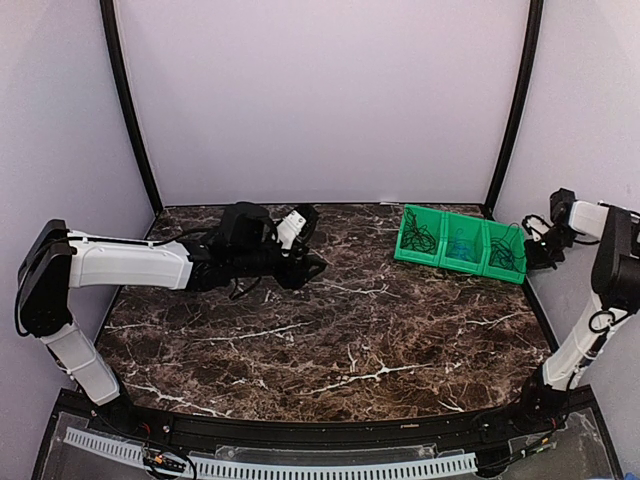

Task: Untangle the cables

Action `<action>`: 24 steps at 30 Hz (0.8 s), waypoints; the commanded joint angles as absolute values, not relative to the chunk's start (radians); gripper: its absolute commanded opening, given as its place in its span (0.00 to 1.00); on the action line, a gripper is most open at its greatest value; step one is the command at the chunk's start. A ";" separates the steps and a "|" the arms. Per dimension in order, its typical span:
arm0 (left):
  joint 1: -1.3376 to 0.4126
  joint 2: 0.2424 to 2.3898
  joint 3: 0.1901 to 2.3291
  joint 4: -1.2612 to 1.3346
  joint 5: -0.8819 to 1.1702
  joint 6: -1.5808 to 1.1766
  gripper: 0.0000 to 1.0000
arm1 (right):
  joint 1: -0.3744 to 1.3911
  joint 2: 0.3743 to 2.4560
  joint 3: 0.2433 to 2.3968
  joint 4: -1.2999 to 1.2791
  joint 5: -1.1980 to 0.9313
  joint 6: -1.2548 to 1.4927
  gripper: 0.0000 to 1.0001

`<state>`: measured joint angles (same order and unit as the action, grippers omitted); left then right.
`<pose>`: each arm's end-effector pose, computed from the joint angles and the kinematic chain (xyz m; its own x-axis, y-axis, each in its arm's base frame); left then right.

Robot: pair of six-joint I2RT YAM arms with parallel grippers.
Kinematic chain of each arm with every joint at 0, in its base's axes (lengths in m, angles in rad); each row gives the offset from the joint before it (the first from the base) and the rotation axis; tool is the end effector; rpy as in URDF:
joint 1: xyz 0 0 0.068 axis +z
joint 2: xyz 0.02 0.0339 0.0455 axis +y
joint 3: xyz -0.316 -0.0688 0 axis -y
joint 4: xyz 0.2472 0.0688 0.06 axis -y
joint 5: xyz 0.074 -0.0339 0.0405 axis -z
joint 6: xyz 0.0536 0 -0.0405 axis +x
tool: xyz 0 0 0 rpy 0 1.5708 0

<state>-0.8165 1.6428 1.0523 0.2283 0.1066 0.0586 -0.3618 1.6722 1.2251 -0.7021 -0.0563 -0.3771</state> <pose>0.2701 -0.2958 0.2958 -0.1958 0.2934 -0.9357 0.8056 0.5922 0.0171 0.3312 -0.1221 0.2588 -0.9156 -0.0466 -0.3994 -0.0057 0.9947 -0.1029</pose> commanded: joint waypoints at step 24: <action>-0.821 1.624 1.071 0.219 0.149 0.058 0.61 | -0.301 1.763 1.366 -0.655 -0.095 -0.346 0.23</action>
<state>-0.8165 1.6428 1.0523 0.2283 0.1425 0.0586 -0.2996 1.8351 1.3521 -0.6518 -0.1509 -0.3504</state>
